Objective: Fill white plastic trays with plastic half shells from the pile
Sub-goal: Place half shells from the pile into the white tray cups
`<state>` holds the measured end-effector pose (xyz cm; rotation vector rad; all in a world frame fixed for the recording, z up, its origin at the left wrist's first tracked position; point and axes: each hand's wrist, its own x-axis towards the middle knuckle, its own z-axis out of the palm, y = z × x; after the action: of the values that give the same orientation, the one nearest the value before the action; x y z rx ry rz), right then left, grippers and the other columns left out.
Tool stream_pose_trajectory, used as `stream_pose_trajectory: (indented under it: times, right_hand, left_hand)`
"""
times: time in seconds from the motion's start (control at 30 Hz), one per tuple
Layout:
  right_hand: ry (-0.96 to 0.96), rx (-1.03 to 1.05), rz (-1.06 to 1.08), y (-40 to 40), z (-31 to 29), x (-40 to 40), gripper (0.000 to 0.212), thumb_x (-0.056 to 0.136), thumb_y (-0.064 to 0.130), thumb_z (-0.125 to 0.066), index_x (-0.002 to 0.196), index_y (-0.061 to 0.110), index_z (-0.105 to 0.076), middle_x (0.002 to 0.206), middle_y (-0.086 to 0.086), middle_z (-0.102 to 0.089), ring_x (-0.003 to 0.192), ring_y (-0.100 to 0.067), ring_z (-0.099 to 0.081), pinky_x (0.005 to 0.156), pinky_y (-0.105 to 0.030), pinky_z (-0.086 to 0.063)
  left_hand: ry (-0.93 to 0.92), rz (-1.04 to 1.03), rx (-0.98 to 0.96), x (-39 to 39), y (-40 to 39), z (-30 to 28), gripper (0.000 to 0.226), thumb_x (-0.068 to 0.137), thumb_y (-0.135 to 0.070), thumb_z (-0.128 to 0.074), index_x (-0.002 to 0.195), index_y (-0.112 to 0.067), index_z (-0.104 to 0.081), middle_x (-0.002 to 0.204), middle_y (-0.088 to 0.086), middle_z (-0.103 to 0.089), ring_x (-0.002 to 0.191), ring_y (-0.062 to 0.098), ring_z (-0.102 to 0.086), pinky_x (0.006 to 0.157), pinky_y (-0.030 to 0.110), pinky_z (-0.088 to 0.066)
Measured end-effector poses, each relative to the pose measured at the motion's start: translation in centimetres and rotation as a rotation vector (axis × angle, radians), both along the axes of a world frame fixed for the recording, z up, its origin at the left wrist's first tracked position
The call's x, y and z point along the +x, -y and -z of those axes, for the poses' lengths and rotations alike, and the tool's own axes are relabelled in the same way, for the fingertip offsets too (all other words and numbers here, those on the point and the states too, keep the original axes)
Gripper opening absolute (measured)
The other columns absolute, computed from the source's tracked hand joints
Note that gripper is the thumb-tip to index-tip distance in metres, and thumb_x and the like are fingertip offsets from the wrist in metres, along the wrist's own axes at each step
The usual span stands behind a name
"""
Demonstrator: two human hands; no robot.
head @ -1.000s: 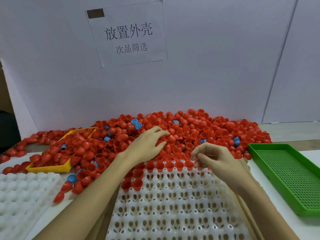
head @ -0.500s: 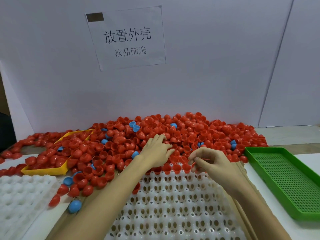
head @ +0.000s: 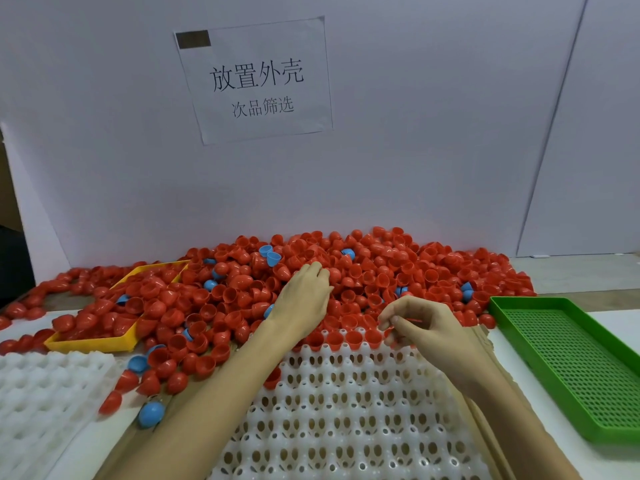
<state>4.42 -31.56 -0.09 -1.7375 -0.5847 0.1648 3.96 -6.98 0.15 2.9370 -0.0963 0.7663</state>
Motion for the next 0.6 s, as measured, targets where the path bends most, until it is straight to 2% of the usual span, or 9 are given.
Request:
stream_pose_trajectory:
  times: [0.07,0.13,0.2,0.27,0.37,0.5,0.6]
  right_hand:
    - [0.004,0.007,0.004,0.1,-0.1,0.0,0.027,0.103,-0.005,-0.054,0.095,0.008,-0.077,0.091,-0.008,-0.077,0.08,-0.026,-0.075,0.078,-0.037,-0.065]
    - [0.007,0.011,0.003,0.1,-0.2,-0.1,0.027,0.103,-0.006,-0.054,0.095,0.007,-0.077,0.091,-0.008,-0.077,0.08,-0.027,-0.075,0.078,-0.039,-0.064]
    - [0.009,0.01,0.001,0.1,-0.2,-0.1,0.027,0.103,-0.006,-0.054,0.095,0.007,-0.076,0.091,-0.008,-0.077,0.08,-0.027,-0.075,0.077,-0.037,-0.064]
    - [0.005,0.0,-0.003,0.0,-0.2,-0.2,0.027,0.103,-0.005,-0.054,0.095,0.007,-0.076,0.09,-0.008,-0.077,0.08,-0.027,-0.075,0.077,-0.034,-0.064]
    - [0.006,-0.009,-0.001,0.0,-0.1,-0.2,0.027,0.104,-0.004,-0.054,0.095,0.008,-0.077,0.09,-0.007,-0.077,0.08,-0.026,-0.075,0.076,-0.033,-0.064]
    - [0.001,-0.007,-0.002,0.0,-0.1,-0.1,0.027,0.104,-0.004,-0.054,0.095,0.008,-0.077,0.091,-0.008,-0.077,0.08,-0.025,-0.075,0.077,-0.034,-0.064]
    - [0.001,-0.008,-0.001,0.1,-0.1,0.0,0.028,0.104,-0.005,-0.054,0.095,0.008,-0.077,0.091,-0.007,-0.077,0.079,-0.024,-0.075,0.076,-0.033,-0.064]
  left_hand:
    - [0.049,0.035,-0.141,-0.8,-0.5,-0.1,0.024,0.102,-0.021,-0.06,0.122,-0.009,-0.065,0.121,0.001,-0.059,0.116,0.016,-0.055,0.101,0.026,-0.046]
    - [0.033,0.069,-0.225,-1.7,-0.9,0.1,0.026,0.099,-0.026,-0.067,0.121,-0.015,-0.069,0.122,-0.003,-0.061,0.118,0.013,-0.055,0.104,0.027,-0.046]
    - [-0.118,0.102,-0.186,-2.2,-1.3,0.5,0.036,0.101,-0.037,-0.062,0.135,-0.025,-0.064,0.139,-0.003,-0.056,0.133,0.014,-0.048,0.115,0.035,-0.04]
    - [-0.286,0.126,-0.071,-2.4,-1.4,0.9,0.044,0.105,-0.044,-0.051,0.149,-0.038,-0.05,0.16,-0.002,-0.039,0.148,0.016,-0.032,0.122,0.041,-0.026]
    - [-0.36,0.155,-0.037,-2.2,-1.3,1.4,0.045,0.109,-0.044,-0.039,0.154,-0.044,-0.038,0.167,-0.002,-0.028,0.154,0.017,-0.024,0.124,0.044,-0.016]
    - [-0.326,0.217,-0.012,-1.5,-0.4,1.4,0.034,0.11,-0.041,-0.039,0.143,-0.039,-0.048,0.157,-0.009,-0.042,0.147,0.013,-0.033,0.121,0.043,-0.019]
    - [-0.247,0.236,0.032,-1.1,0.1,1.3,0.026,0.108,-0.029,-0.048,0.133,-0.031,-0.055,0.127,-0.01,-0.062,0.123,0.013,-0.052,0.112,0.041,-0.034]
